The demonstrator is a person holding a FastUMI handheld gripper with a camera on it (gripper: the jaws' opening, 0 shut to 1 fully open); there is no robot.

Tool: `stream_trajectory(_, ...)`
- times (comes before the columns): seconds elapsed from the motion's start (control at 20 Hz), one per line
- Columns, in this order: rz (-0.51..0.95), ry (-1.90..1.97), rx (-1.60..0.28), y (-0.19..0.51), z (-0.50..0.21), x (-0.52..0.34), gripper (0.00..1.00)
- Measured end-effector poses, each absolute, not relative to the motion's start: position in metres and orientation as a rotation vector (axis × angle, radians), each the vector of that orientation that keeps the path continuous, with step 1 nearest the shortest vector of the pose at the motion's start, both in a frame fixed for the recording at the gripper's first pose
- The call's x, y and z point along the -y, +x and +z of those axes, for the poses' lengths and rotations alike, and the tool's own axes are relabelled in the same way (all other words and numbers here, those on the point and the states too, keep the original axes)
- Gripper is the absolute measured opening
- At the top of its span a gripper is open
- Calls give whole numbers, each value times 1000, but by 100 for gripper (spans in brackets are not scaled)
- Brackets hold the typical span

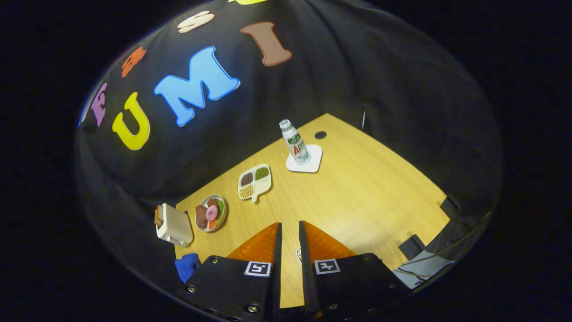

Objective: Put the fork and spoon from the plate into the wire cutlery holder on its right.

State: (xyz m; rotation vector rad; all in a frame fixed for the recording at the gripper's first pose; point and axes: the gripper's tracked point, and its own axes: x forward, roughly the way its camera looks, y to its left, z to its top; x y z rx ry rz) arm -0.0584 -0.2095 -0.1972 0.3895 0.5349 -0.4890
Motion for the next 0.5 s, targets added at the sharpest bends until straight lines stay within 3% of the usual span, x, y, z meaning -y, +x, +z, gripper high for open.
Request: stream_trajectory(0.5,-491,138,-4,-47,-41,177,21)
